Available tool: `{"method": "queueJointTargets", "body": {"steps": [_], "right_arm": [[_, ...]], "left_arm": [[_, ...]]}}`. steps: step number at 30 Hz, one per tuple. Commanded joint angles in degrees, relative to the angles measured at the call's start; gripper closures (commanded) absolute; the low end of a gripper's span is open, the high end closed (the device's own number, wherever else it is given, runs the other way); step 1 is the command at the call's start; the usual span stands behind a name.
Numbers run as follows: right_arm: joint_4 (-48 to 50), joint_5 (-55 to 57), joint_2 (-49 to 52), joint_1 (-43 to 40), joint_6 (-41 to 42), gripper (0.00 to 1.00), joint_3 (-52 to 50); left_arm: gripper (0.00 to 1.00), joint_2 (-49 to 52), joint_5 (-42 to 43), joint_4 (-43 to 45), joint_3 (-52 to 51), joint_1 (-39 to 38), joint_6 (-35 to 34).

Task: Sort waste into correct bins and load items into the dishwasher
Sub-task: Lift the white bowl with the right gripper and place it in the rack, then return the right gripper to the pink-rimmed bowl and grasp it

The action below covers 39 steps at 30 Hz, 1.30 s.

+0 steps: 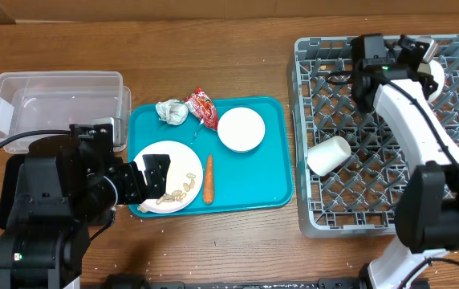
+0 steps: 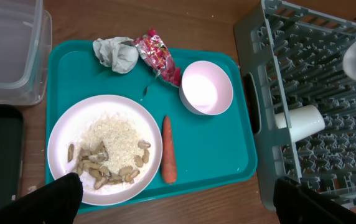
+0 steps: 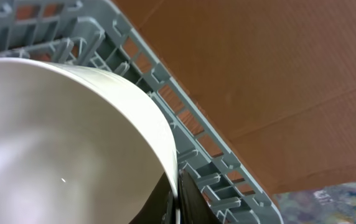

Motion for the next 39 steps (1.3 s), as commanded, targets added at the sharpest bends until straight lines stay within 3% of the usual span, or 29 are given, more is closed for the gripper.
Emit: {"method": "queueJointTargets", "body": {"steps": [1,11,13,16,17,21,24,28,33,39], "right_arm": [[-0.07,4.07,2.71,0.17,-0.79,0.96,-0.31],[-3.21,2.95,4.87,6.12,-0.72,0.95,-0.35],[-4.46,3.1,4.87,8.66,-0.26,0.85,-0.35],[-5.29,3.48,4.87,11.63,0.11,0.48,-0.35],[-5.75,3.41,4.85,12.44,0.13,0.42,-0.33],[-13.2,1.66,2.95,16.13,8.37,0.34,1.77],[-17.27,-7.72,-0.7,19.41,11.82,0.29,4.9],[-16.61,-37.27,-5.51,24.35,5.18,0.29,8.9],[-11.37,-70.9,-6.4,28.11,2.47,0.43,8.33],[-2.73,-72.54,-2.67,29.44,10.6,0.46,0.85]], "left_arm": [[0.0,-0.13,0.61,0.02,1.18,0.24,1.36],[0.0,-0.13,0.61,0.02,1.18,0.24,1.36],[0.0,-0.13,0.61,0.02,1.18,0.24,1.36],[0.0,-0.13,0.61,0.02,1.18,0.24,1.36],[0.0,-0.13,0.61,0.02,1.18,0.24,1.36],[0.0,-0.13,0.61,0.02,1.18,0.24,1.36],[0.0,-0.13,0.61,0.02,1.18,0.24,1.36],[0.0,-0.13,0.61,0.02,1.18,0.24,1.36],[0.0,-0.13,0.61,0.02,1.18,0.24,1.36],[0.0,-0.13,0.61,0.02,1.18,0.24,1.36]]}}
